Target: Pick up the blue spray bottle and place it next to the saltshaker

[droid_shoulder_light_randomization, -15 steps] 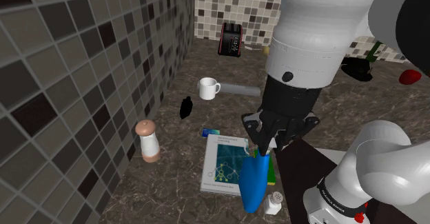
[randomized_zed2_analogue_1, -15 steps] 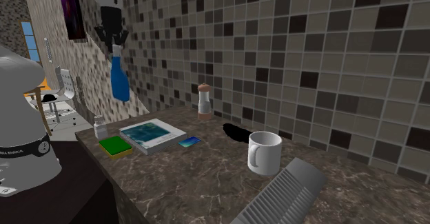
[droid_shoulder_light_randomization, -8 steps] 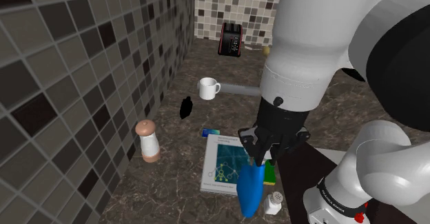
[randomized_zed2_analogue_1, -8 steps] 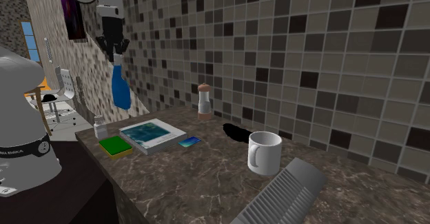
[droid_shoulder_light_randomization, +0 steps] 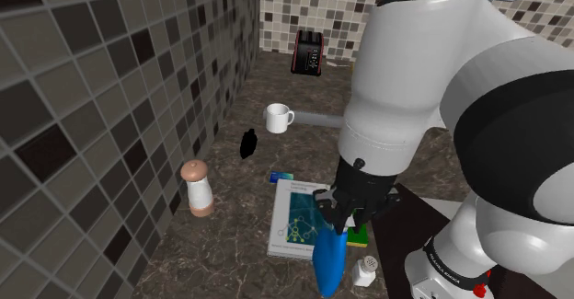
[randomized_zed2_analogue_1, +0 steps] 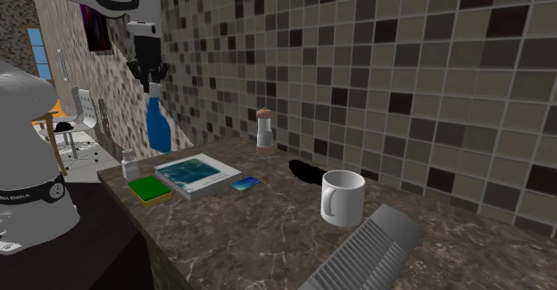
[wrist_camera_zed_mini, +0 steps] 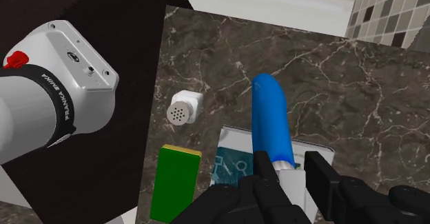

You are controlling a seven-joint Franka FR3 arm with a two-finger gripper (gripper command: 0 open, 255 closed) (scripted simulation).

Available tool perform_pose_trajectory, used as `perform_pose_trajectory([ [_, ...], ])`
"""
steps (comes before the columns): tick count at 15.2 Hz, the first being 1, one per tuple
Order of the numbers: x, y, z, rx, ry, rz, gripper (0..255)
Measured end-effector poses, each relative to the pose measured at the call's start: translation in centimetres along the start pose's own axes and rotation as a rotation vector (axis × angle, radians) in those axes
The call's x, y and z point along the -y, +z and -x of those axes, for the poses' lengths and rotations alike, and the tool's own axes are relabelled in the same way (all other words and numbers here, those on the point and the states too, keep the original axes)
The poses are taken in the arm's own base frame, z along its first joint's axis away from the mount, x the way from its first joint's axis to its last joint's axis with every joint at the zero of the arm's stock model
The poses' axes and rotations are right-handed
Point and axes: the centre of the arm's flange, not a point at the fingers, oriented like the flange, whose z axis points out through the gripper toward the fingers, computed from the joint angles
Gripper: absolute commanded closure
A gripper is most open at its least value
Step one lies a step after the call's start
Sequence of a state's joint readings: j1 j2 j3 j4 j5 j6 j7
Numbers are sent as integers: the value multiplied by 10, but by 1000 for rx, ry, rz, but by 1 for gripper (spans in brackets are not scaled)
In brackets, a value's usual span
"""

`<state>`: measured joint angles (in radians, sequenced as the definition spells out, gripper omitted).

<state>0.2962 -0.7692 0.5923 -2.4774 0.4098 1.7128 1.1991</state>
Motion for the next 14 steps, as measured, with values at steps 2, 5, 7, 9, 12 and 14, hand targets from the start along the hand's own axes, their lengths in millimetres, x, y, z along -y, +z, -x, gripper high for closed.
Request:
perform_pose_trajectory([
  [2,0,11,0,0,0,0,255],
  [5,2,28,0,0,0,0,255],
  [7,3,38,0,0,0,0,255],
  [9,3,47,-1,0,0,0,255],
  [12,3,52,-1,0,0,0,255],
  [14,3,52,-1,0,0,0,255],
])
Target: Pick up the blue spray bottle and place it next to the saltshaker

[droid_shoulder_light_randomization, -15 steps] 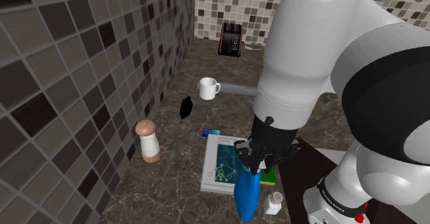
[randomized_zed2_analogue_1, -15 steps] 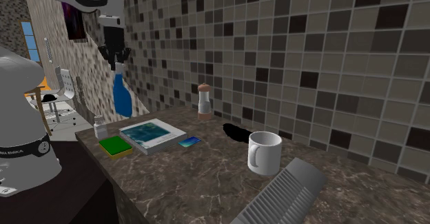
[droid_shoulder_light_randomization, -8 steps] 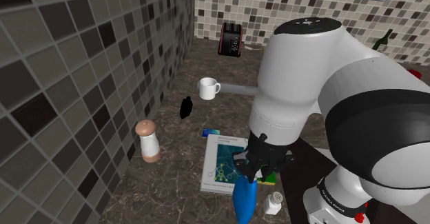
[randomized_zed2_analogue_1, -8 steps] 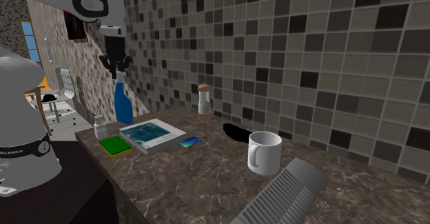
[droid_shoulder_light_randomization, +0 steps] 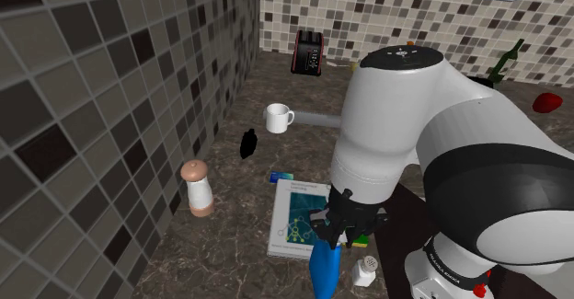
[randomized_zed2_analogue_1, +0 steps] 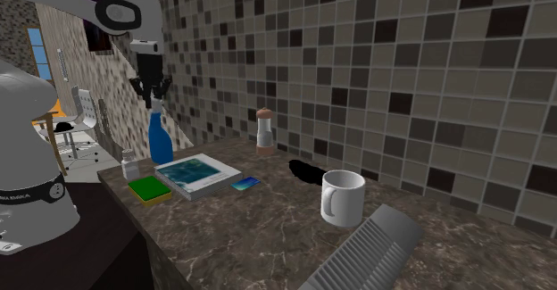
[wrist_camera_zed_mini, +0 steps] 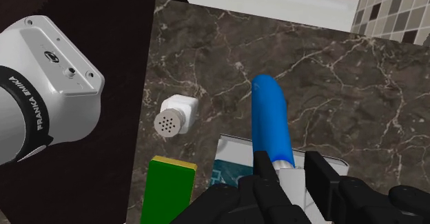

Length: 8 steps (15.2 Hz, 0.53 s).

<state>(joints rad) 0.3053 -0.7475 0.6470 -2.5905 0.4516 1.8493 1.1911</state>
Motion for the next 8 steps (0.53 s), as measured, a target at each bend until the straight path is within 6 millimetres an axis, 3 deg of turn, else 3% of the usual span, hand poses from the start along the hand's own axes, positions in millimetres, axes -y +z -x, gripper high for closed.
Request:
perform_pose_trajectory([
  [2,0,0,0,0,0,0,255],
  [3,0,0,0,0,0,0,0],
  [8,0,0,0,0,0,0,0],
])
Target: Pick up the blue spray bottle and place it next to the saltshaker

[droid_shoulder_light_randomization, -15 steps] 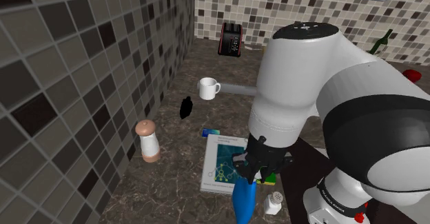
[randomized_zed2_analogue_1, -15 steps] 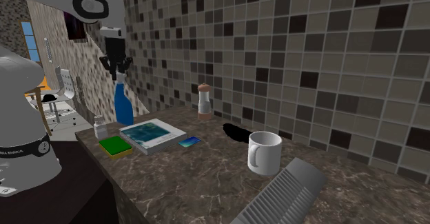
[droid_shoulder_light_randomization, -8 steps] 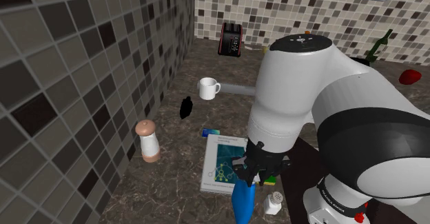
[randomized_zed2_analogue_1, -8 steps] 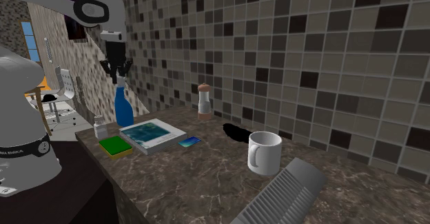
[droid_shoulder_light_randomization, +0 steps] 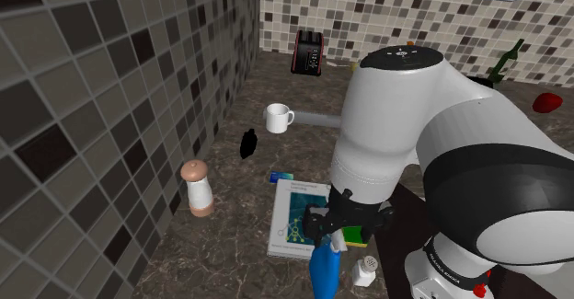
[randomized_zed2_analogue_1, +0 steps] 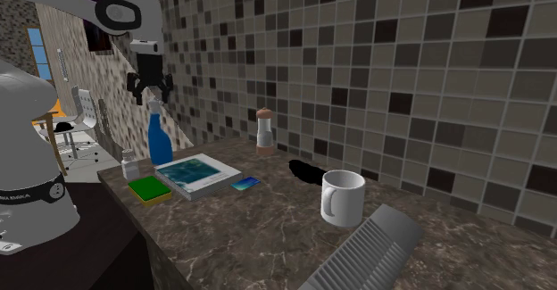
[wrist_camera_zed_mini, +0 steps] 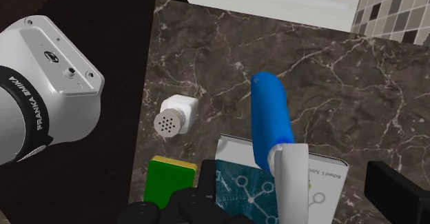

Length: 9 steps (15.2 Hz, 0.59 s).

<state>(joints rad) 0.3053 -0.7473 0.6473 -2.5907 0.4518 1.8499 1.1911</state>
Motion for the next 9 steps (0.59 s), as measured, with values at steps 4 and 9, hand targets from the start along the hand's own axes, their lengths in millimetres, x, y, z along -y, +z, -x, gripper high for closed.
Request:
perform_pose_trajectory([
  [4,1,-27,1,0,0,-1,0],
  [9,0,-49,0,0,0,0,0],
])
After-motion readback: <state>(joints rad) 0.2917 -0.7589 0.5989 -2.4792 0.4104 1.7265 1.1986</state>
